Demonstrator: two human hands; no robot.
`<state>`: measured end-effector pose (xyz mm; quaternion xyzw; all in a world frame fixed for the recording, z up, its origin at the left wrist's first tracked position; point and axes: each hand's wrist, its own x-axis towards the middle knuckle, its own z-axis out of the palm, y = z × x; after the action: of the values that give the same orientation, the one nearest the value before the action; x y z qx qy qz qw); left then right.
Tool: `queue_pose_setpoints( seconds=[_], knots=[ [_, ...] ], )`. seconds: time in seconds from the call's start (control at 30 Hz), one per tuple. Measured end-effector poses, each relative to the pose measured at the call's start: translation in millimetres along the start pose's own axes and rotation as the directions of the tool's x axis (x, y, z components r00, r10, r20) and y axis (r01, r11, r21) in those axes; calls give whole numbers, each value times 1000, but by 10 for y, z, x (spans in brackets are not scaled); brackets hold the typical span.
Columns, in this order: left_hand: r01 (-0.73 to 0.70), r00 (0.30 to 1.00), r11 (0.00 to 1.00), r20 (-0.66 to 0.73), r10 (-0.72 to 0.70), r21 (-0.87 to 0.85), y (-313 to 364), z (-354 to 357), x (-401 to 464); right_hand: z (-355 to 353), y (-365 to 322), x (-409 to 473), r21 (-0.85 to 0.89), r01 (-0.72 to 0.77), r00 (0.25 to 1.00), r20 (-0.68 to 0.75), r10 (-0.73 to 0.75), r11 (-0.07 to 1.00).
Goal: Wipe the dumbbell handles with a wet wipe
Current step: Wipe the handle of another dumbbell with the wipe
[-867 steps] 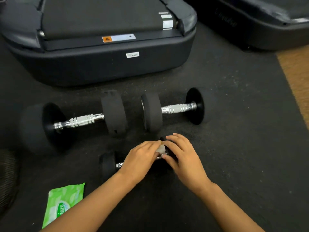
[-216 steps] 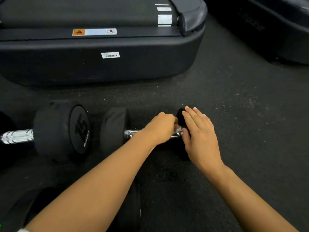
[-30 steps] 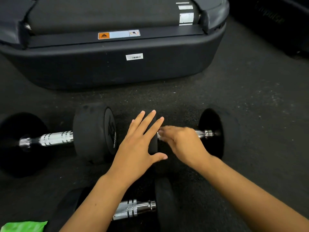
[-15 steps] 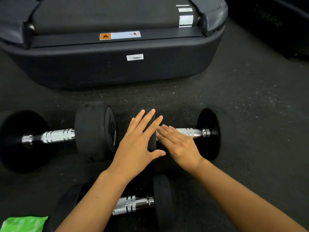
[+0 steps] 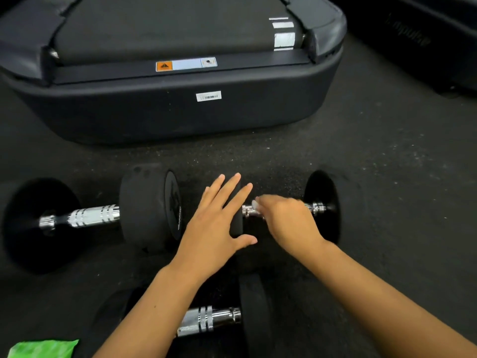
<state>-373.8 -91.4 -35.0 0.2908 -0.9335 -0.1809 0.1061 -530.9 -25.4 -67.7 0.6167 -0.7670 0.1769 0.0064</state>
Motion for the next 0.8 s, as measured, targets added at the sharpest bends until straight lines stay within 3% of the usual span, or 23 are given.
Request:
queue_pose_setpoints(
  seconds=[0.1, 0.2, 0.4, 0.6, 0.8],
  knots=[
    [6, 1000, 1000, -2, -6, -1, 4, -5, 5, -15, -122, 179, -43, -6, 991, 136, 11, 999],
    [-1, 1000, 1000, 27, 1, -1, -9, -38, -13, -52, -23, 75, 91, 37, 990, 134, -49, 995],
    [-3, 1000, 1000, 27, 3, -3, -15, -46, 7, 8, -47, 205, -5, 28, 986, 165, -27, 1000],
    [-13, 999, 1000, 42, 12, 16, 9, -58, -24, -45, 50, 371, 134, -123, 953, 293, 79, 983],
    [-8, 1000, 1000, 28, 9, -25, -15, -38, -22, -57, 62, 322, 163, -89, 962, 269, 43, 983]
  ],
)
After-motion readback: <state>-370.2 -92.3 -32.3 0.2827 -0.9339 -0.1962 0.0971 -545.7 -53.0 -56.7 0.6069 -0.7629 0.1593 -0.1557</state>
